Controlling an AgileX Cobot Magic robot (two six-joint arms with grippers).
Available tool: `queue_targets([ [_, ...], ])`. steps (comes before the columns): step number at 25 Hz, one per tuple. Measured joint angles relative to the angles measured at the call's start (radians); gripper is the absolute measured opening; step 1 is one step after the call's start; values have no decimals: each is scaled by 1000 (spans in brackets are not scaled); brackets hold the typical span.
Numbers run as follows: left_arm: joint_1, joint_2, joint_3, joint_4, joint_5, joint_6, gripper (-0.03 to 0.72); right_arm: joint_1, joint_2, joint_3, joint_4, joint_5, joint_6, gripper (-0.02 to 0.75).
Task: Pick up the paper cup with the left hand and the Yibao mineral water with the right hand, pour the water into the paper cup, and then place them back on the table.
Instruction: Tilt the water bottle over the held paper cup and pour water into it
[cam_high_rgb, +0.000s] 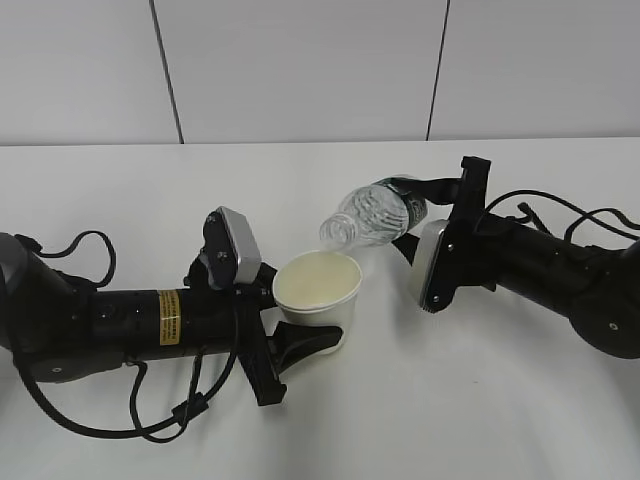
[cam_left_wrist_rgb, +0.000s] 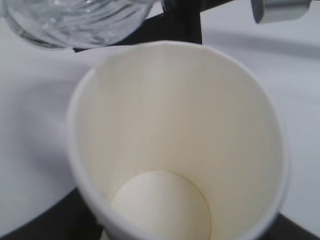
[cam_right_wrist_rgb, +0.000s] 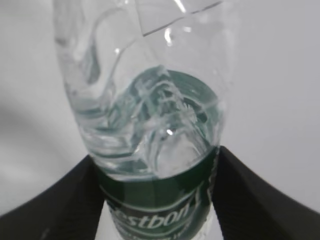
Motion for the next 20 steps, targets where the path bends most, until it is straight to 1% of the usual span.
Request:
queue_targets([
  [7,0,0,0,26,-2,0,430,0,0,0,13,0,-62,454],
  [20,0,0,0,28,28,0,430,0,-2,0,23,0,-152,454],
])
